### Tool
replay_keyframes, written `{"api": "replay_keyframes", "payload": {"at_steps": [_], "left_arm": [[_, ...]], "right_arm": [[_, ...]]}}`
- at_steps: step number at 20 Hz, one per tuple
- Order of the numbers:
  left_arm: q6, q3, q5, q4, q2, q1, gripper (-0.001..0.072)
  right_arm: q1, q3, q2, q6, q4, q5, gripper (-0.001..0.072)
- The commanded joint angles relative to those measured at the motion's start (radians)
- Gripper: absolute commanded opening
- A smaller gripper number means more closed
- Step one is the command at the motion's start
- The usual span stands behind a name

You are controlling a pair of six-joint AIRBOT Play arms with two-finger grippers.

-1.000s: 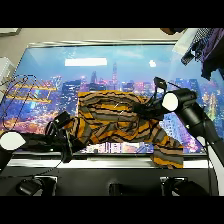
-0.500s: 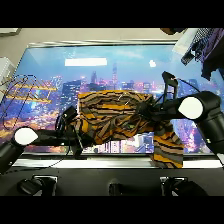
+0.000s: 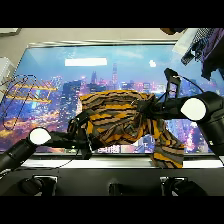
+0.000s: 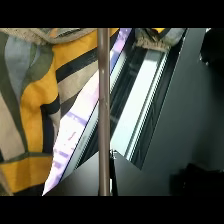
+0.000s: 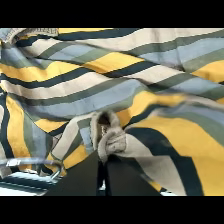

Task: Fold the clothes and pants, and hang the long-sleeved shirts on hangers.

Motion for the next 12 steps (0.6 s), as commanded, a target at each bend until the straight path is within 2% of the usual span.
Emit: {"api": "replay_keyframes", "payload": {"at_steps": [1, 5, 9, 10, 11, 12], "left_arm": [[0.039, 0.000, 0.037, -0.074, -0.016, -0.021, 0.0020], [0.040, 0.000, 0.037, -0.092, -0.044, -0.021, 0.0019], [0.091, 0.001, 0.048, -0.156, -0.077, -0.021, 0.0020], [0.091, 0.001, 0.050, -0.157, -0.082, -0.021, 0.0020], [0.091, 0.000, 0.052, -0.157, -0.084, -0.021, 0.0020], [0.091, 0.000, 0.054, -0.157, -0.084, -0.021, 0.0020]], "right_arm": [[0.000, 0.000, 0.001, -0.027, -0.011, 0.019, 0.0032], [0.000, 0.000, 0.001, -0.102, 0.063, 0.091, 0.0032], [0.000, 0.000, 0.001, -0.123, 0.098, 0.106, 0.0034], [0.000, 0.000, 0.001, -0.123, 0.095, 0.127, 0.0090], [0.000, 0.000, 0.002, -0.122, 0.085, 0.140, 0.0208], [0.000, 0.000, 0.002, -0.119, 0.075, 0.148, 0.0265]]}}
